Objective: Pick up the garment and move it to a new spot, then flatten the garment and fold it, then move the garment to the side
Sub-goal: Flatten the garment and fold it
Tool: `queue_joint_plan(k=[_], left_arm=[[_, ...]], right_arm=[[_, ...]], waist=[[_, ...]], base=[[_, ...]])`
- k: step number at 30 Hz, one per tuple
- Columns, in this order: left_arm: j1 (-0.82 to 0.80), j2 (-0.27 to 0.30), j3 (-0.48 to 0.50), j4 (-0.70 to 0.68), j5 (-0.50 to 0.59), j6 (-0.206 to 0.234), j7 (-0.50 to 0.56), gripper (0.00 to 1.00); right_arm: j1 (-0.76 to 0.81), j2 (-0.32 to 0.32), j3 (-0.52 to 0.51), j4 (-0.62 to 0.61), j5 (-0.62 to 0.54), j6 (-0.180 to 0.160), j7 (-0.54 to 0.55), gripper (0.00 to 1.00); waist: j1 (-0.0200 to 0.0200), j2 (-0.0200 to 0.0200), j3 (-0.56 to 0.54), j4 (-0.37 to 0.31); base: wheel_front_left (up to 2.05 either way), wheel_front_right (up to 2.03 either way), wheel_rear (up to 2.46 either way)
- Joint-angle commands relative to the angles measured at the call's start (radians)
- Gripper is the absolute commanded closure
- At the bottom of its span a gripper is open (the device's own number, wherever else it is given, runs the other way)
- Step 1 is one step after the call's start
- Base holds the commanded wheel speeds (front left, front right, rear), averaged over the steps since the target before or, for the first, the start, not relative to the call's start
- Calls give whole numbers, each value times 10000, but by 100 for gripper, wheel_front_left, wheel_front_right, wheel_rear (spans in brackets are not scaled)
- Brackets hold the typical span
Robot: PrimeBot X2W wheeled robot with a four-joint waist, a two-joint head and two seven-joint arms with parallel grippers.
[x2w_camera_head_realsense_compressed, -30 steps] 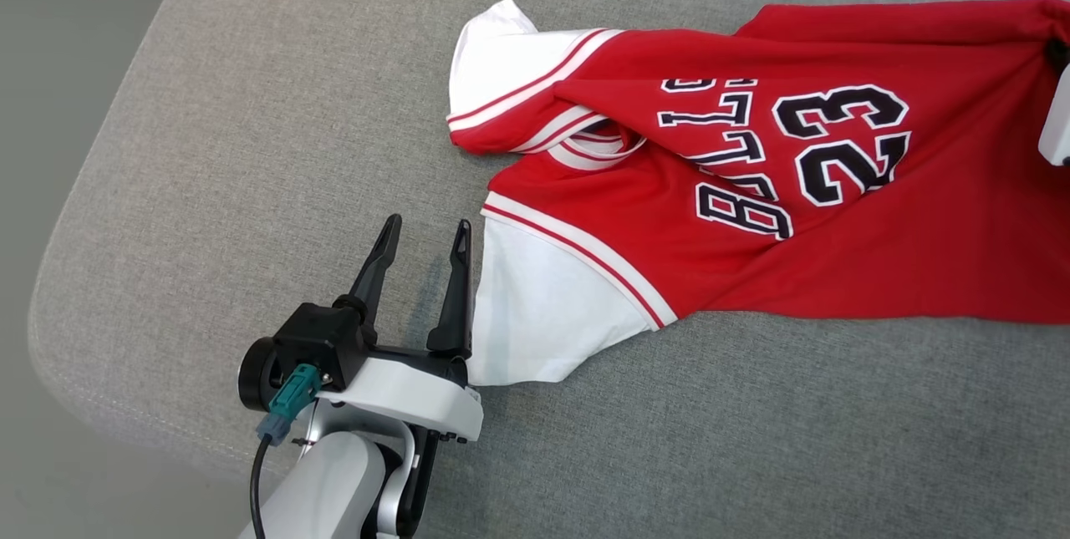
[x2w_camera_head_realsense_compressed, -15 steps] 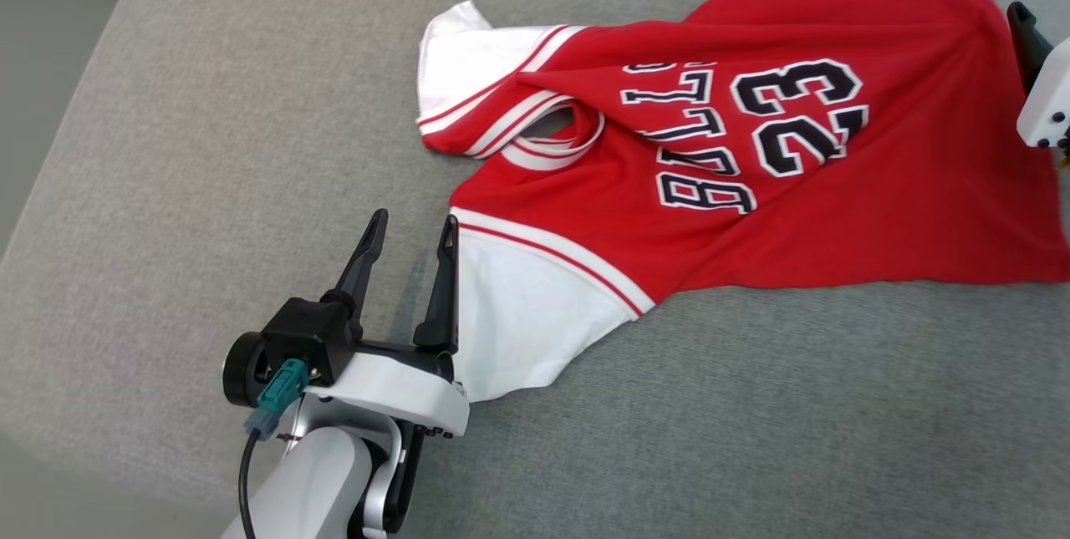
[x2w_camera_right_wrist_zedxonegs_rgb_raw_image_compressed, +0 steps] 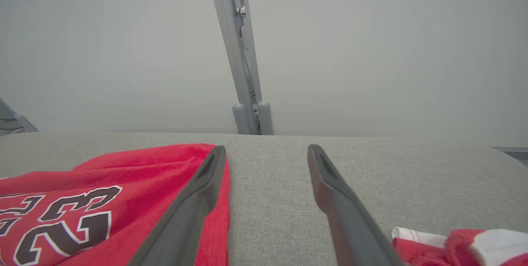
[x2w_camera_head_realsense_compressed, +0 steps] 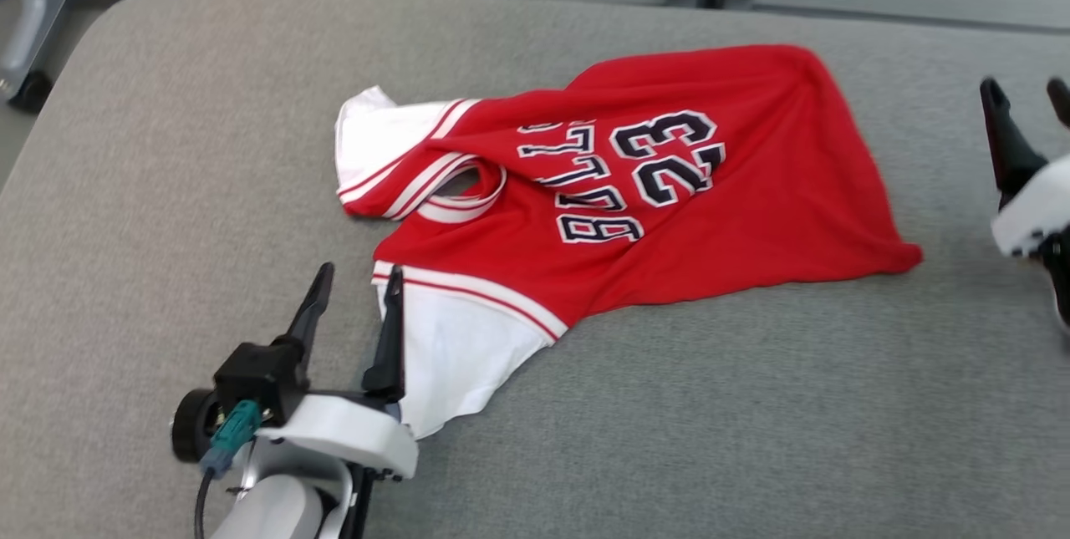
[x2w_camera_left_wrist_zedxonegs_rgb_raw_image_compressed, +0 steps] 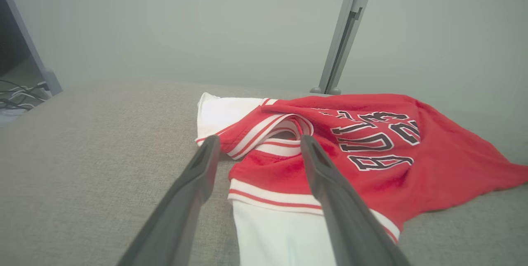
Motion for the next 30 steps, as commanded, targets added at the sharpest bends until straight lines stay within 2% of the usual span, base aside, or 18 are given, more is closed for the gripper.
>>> queue_joint_plan(k=[1,5,12,19,23,30], left_arm=[[233,192,115,-16,-30,70,17,0],[633,461,265,-29,-187,87,4,0],[1386,753,399,102,-423,10,-72,0],[2248,914,518,115,-669,-75,-182,0],[2565,1017,599,30,-705,15,-206,0],[2865,1175,753,-93,-756,151,-258,0]], right_arm=[[542,-107,-7,-332,102,-2,-315,0],[1763,-102,-251,-1119,63,-2,-909,0],[3451,480,-1068,-2406,-521,-2,-1365,0],[5558,1676,-2490,-4270,-1484,-2,-1254,0],[6634,2569,-3309,-5517,-2152,-2,-883,0],[7915,3540,-3892,-7605,-3358,-2,34,0]], waist=[[0,0,-476,-436],[0,0,-909,-671],[0,0,-1590,-870],[0,0,-2272,-925],[0,0,-2498,-933],[0,0,-2664,-1085]], base=[[0,0,0],[0,0,0],[0,0,0],[0,0,0],[0,0,0],[0,0,0]])
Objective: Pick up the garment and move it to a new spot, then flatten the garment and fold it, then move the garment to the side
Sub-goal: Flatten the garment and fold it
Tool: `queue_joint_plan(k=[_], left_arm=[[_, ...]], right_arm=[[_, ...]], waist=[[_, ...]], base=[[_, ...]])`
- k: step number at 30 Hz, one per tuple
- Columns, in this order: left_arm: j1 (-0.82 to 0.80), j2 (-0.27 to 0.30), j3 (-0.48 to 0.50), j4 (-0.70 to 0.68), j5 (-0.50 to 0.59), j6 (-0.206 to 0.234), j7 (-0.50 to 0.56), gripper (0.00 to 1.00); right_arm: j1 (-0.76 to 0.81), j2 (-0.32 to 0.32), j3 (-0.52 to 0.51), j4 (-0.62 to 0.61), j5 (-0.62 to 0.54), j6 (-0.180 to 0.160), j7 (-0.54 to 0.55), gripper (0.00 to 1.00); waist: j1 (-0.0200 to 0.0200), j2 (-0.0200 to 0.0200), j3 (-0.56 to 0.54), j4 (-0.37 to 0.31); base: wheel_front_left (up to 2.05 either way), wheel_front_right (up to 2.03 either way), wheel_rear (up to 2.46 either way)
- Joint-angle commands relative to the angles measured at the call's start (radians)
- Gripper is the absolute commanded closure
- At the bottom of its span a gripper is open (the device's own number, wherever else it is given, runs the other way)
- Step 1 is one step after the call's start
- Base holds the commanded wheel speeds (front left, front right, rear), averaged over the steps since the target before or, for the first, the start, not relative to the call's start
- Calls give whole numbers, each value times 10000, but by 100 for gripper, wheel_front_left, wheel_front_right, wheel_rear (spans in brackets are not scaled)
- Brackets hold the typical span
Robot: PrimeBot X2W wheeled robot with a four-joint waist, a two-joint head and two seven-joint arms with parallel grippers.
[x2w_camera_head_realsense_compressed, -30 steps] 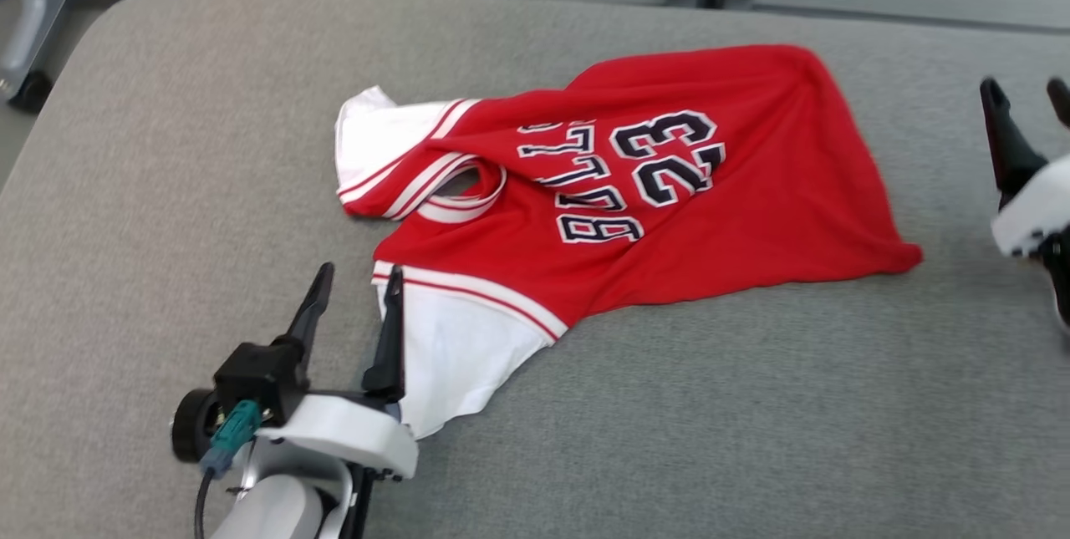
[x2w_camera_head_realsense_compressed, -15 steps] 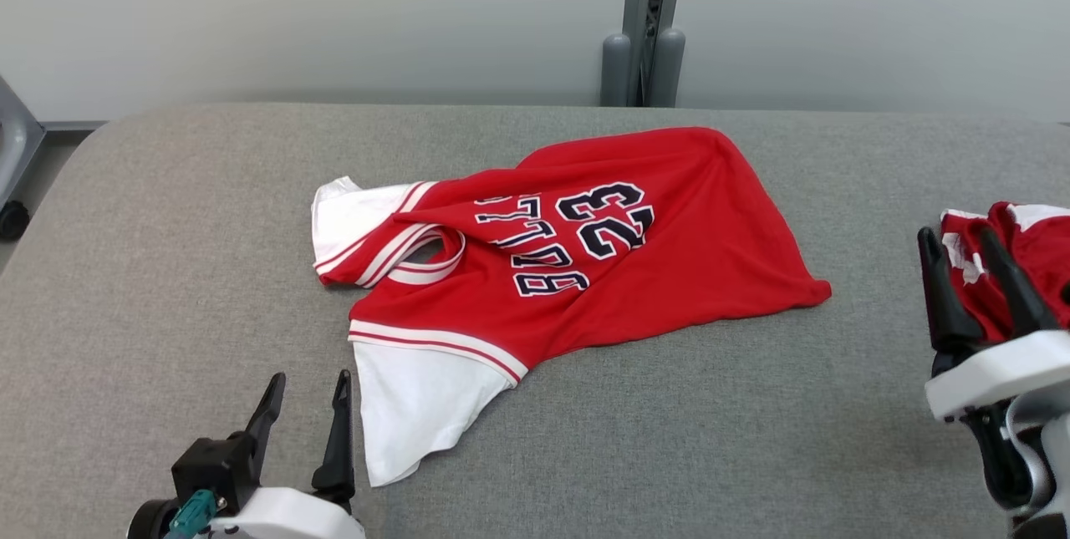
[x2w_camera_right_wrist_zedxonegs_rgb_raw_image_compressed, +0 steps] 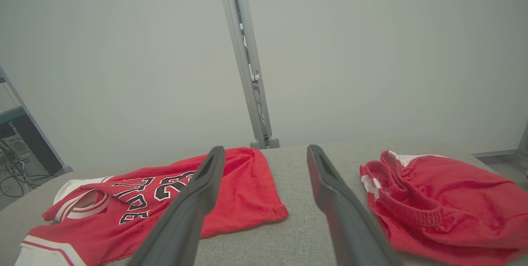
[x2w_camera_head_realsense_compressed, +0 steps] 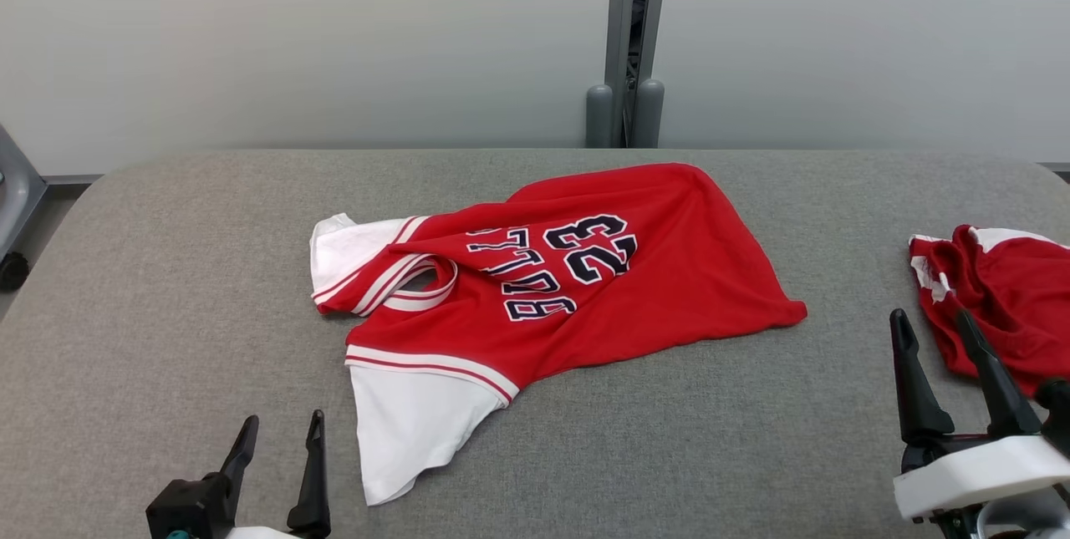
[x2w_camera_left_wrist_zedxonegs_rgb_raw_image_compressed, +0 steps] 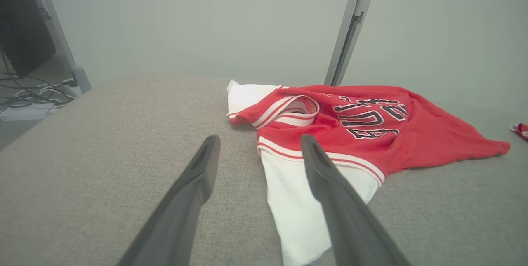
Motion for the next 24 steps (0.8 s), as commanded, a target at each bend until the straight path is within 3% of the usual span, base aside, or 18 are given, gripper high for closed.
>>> queue_joint_plan(k=[1,24], left_arm=[[64,62,68,-12,-48,56,-41,0],[57,-215,79,243,133,-125,-189,0]], right_arm=[[145,12,-39,-143,-95,-2,58,0],[472,210,83,-145,-173,-2,212,0]], waist=[[0,0,-20,-19],[0,0,-225,156]], base=[[0,0,0],[0,0,0]])
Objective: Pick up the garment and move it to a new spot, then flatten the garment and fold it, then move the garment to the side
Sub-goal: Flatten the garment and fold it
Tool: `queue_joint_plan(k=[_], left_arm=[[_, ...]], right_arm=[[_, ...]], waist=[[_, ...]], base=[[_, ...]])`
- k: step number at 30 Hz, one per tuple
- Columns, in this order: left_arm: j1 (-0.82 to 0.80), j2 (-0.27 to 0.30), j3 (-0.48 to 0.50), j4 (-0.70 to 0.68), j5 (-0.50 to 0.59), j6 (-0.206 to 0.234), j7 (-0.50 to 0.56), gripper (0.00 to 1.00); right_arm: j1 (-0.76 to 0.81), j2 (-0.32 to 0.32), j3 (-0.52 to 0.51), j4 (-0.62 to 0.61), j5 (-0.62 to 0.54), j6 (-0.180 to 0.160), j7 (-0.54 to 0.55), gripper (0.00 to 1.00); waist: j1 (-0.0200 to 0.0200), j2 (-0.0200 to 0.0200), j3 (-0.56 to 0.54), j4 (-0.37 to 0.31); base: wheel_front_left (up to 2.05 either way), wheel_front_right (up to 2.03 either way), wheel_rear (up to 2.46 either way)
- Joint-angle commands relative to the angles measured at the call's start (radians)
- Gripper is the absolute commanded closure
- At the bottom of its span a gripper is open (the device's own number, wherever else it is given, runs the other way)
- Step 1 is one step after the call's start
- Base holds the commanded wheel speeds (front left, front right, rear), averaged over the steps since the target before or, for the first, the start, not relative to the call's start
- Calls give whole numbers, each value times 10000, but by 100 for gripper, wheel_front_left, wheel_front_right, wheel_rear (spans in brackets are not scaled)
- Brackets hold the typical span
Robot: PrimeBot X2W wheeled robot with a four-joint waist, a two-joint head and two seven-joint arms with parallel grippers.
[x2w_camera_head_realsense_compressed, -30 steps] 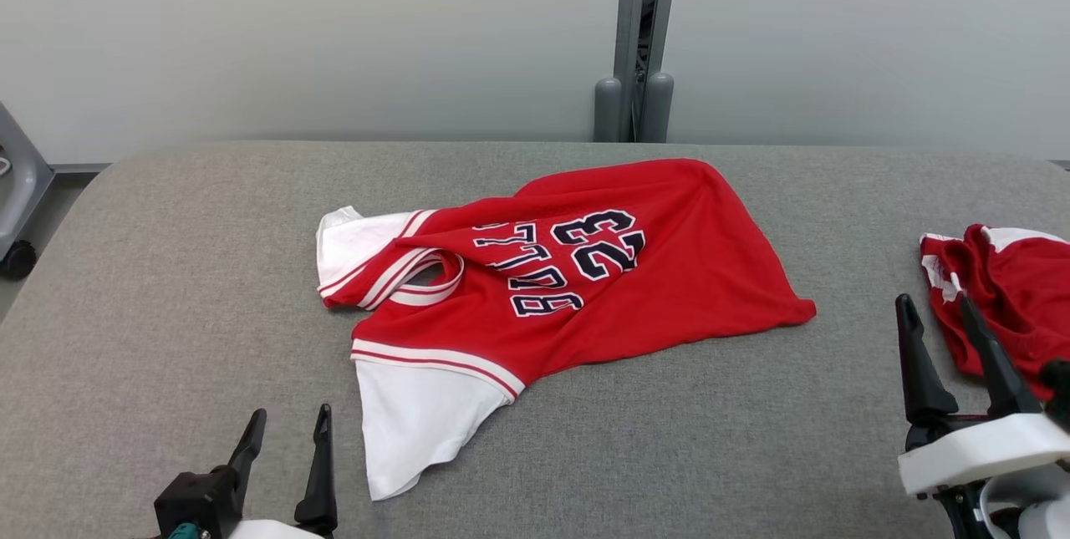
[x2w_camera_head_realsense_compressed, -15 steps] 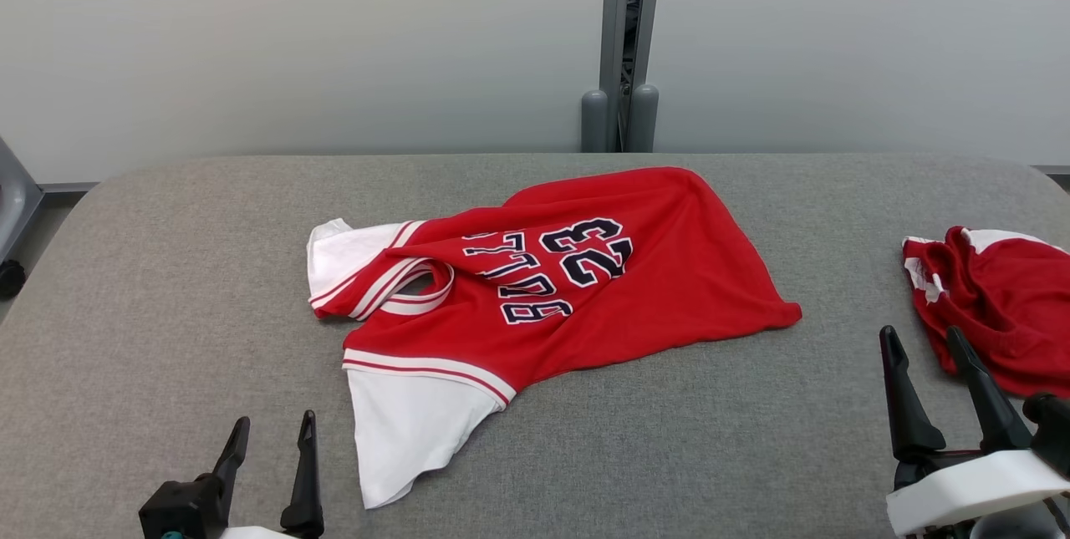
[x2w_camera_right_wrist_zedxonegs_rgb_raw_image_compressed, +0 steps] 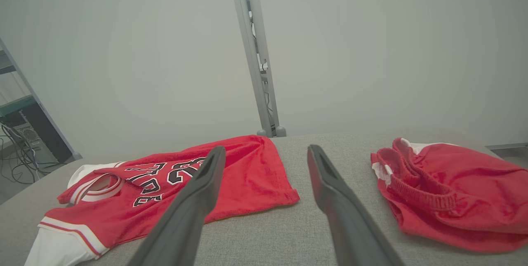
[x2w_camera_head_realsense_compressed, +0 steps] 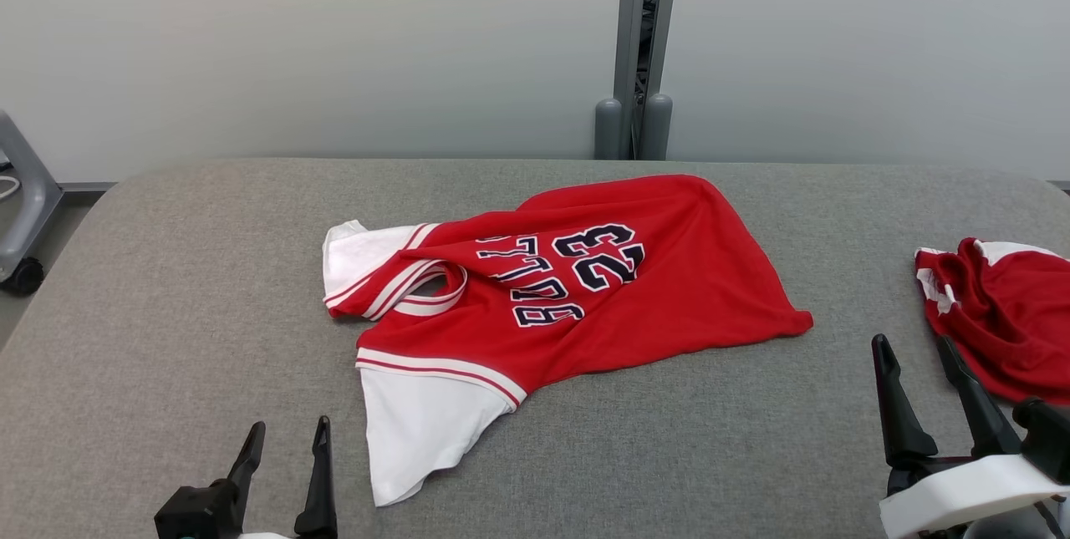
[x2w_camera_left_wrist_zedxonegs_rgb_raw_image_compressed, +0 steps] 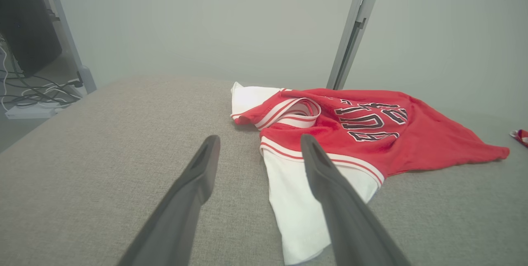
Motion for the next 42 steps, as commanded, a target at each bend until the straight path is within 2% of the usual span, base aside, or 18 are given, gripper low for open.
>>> queue_joint_plan(k=[1,15,23,29,42], left_arm=[[-21,13,-1,13,74,-36,-57,0],[-212,-73,-252,61,56,-110,72,0],[-206,-617,-381,818,-862,-574,695,0],[-511,-1152,-233,1868,-1686,-1104,873,0],[-1423,-1738,-138,4436,-2288,-1872,798,0]], right_arm=[[41,-28,-8,7,62,-2,-46,0],[-41,-28,86,77,284,-2,-53,0],[-144,-27,176,174,371,-2,8,0],[-302,-32,262,144,424,-2,3,0],[-523,-32,297,87,346,-2,72,0]], waist=[[0,-1,11,15],[0,-1,137,-35],[0,-1,324,-60],[0,-1,603,-169],[0,-1,1001,-530]], base=[[0,0,0],[0,0,0],[0,0,0],[0,0,0],[0,0,0]])
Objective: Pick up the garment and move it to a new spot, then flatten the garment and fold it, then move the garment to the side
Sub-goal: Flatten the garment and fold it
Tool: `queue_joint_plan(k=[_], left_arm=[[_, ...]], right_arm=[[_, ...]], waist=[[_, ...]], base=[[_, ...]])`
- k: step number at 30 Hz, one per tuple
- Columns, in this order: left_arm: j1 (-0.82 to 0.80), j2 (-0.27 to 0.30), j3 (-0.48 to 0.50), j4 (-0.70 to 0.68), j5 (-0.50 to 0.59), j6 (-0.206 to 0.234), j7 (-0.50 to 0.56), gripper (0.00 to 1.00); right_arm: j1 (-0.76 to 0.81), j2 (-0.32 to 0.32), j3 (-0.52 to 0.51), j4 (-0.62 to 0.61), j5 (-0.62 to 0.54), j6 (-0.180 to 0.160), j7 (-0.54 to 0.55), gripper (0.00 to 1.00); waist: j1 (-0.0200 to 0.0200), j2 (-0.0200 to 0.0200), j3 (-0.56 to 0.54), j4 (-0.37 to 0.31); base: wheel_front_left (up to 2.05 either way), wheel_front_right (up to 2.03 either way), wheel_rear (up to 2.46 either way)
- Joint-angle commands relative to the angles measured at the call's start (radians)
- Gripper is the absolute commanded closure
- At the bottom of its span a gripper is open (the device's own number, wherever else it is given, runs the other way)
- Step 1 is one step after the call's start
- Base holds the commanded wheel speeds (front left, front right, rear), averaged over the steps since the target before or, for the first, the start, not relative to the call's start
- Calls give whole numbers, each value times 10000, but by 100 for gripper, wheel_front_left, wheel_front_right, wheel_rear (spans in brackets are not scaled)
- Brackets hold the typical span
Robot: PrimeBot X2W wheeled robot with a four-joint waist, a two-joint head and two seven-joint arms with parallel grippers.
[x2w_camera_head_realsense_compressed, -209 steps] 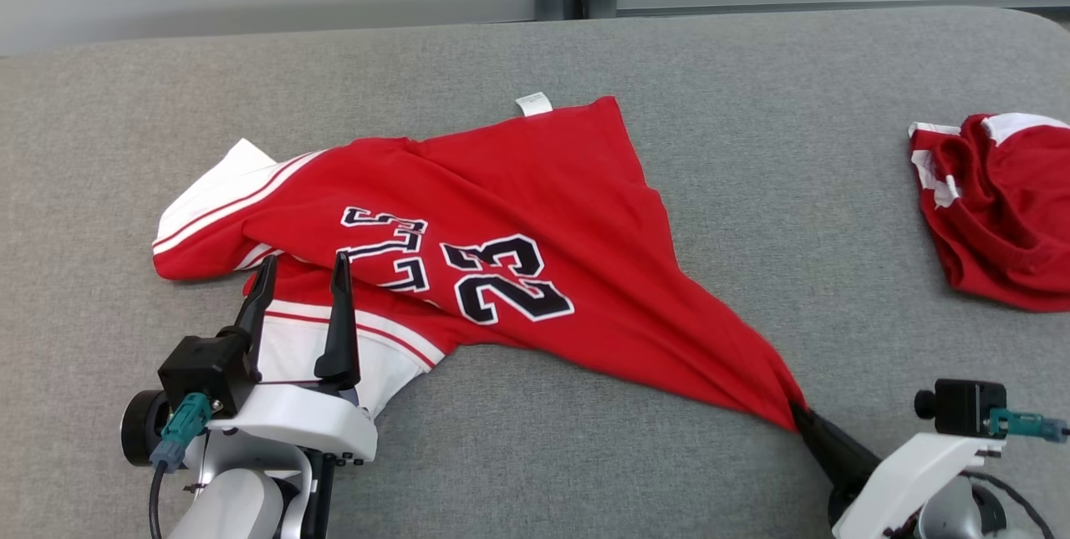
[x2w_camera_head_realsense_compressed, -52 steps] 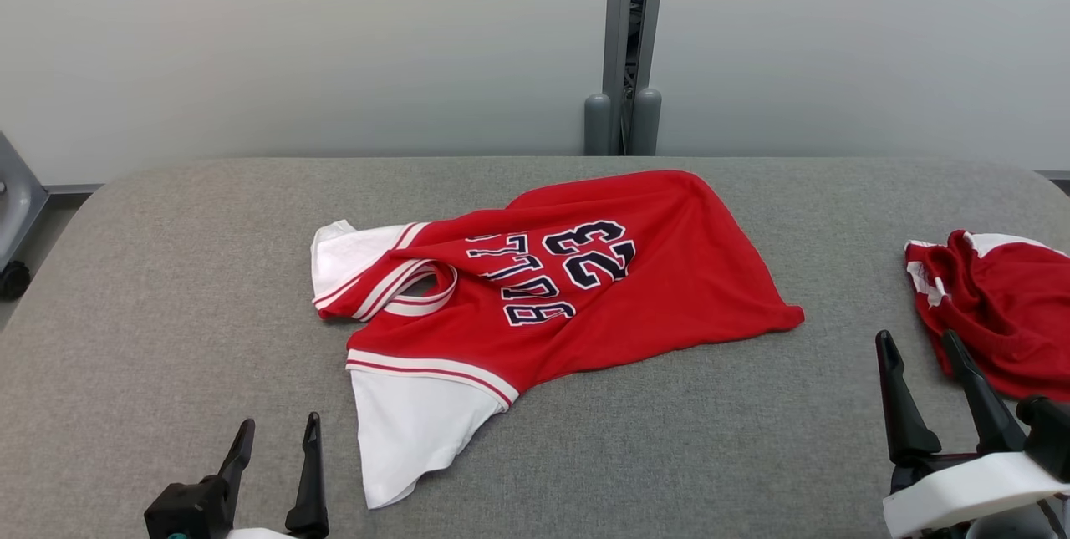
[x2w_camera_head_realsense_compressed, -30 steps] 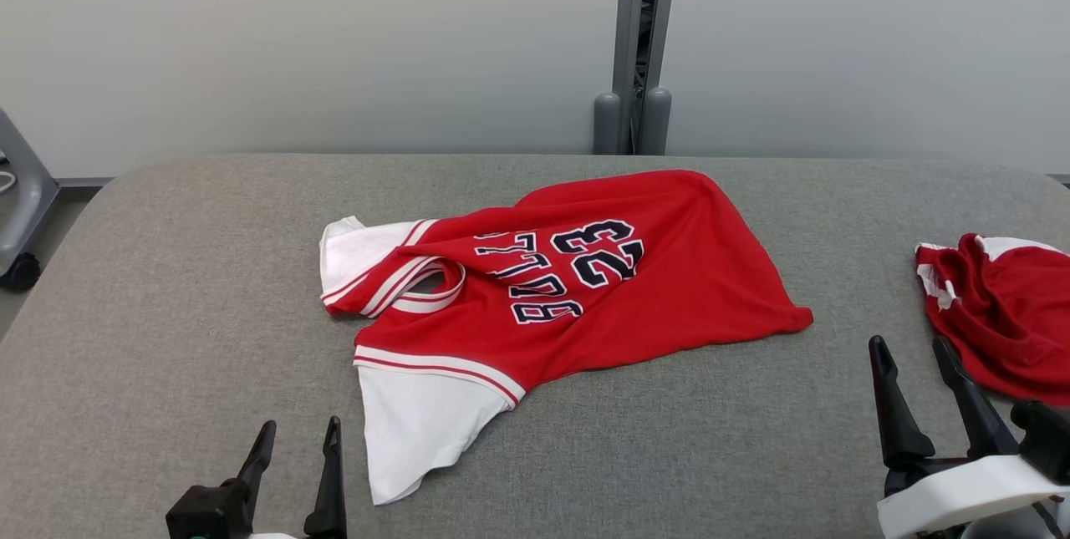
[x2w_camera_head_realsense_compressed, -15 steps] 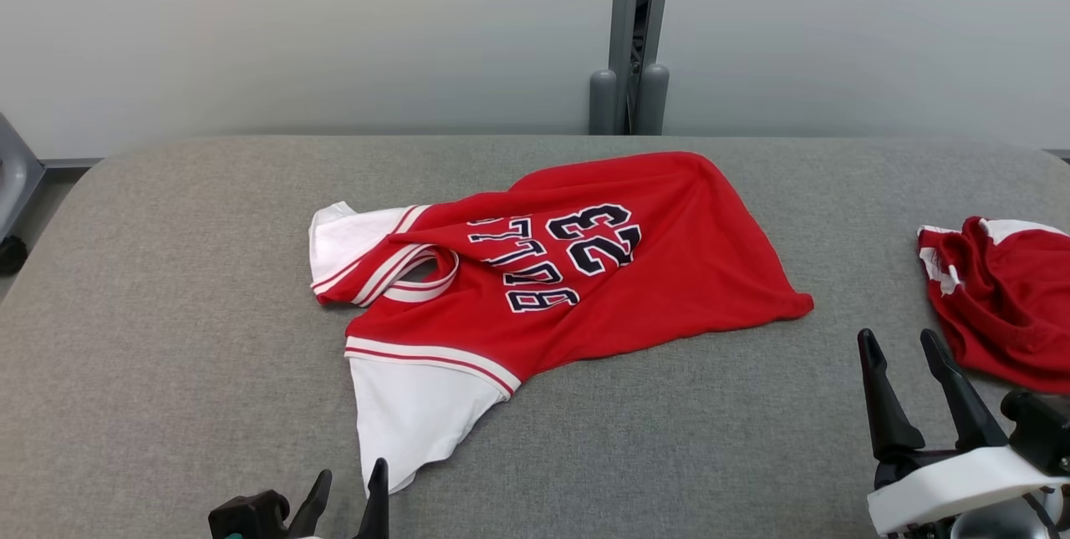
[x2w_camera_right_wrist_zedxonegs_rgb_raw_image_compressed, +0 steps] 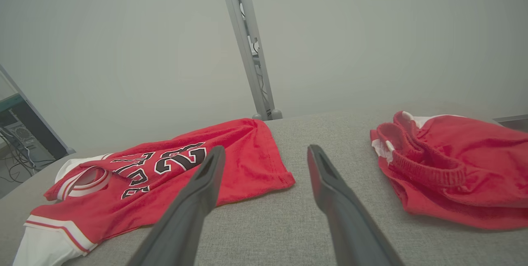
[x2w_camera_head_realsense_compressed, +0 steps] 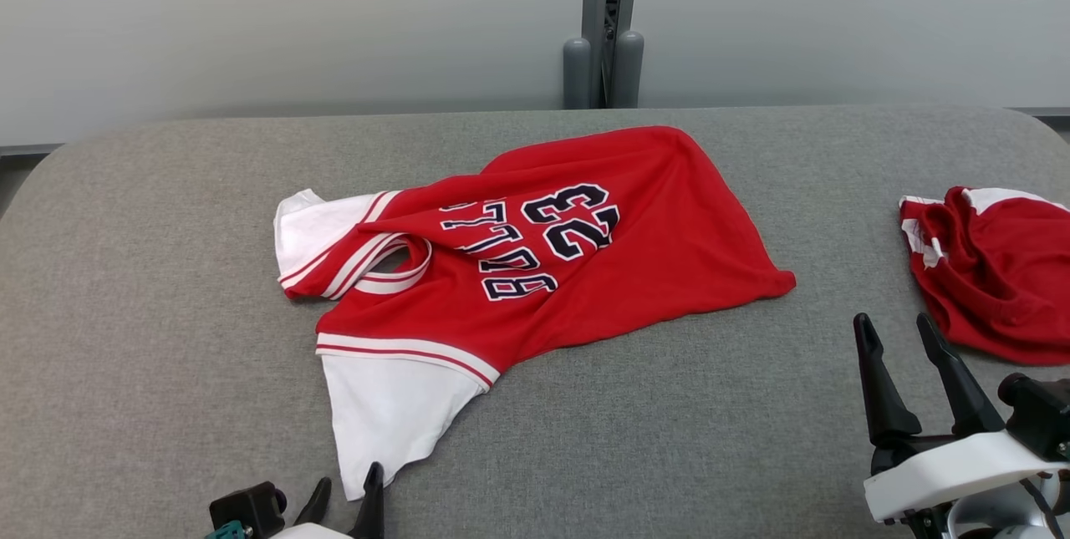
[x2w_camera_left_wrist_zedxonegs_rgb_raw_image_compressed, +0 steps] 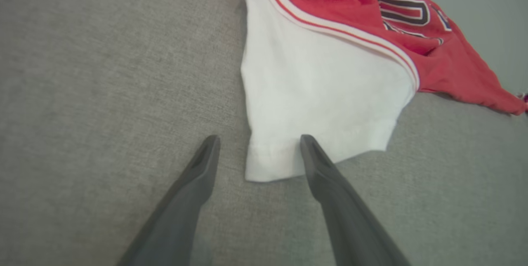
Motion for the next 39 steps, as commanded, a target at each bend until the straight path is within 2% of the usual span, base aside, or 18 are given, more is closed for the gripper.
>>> queue_joint_plan(k=[1,4,6,7,8,12,17,21,32,39], left_arm=[[-153,-44,-32,281,-62,-128,6,0],[-246,-120,-149,519,-26,-237,34,1],[-333,-241,-268,718,10,-353,51,41],[-356,-305,-334,802,16,-417,79,55],[-383,-353,-393,879,31,-440,105,61],[-531,-405,-514,1078,81,-543,-9,100],[-725,-368,-456,883,196,-574,-345,100],[-799,-275,-440,469,344,-517,-511,100],[-949,-166,-794,-1093,754,-227,-396,100],[-992,-103,-890,-1578,885,-79,-388,100]], right_arm=[[-61,-39,-23,-49,-20,-2,4,0],[-54,-39,-30,-69,-44,-2,36,0],[-29,-39,-51,-94,-62,-2,56,0],[-19,-39,-64,-100,-68,-2,67,0],[-15,-39,-71,-96,-83,-2,80,0],[-105,-39,-24,62,24,-2,205,0],[-452,-39,-101,613,445,-2,540,0],[-1008,-139,-349,1501,647,-1,831,0],[-3592,-537,-1153,5411,904,-2,1529,0],[-4712,-629,-1493,7363,1012,-1,1567,0]], waist=[[0,0,29,-38],[0,0,50,-60],[0,0,59,-61],[0,0,58,-53],[0,0,56,-42],[0,0,49,45],[0,0,92,314],[0,0,251,653],[0,0,1137,1663],[0,0,1439,1949]], base=[[0,0,0],[0,0,0],[0,0,0],[0,0,0],[0,0,0],[0,0,0],[0,0,0],[0,0,0],[0,0,0],[0,0,0]])
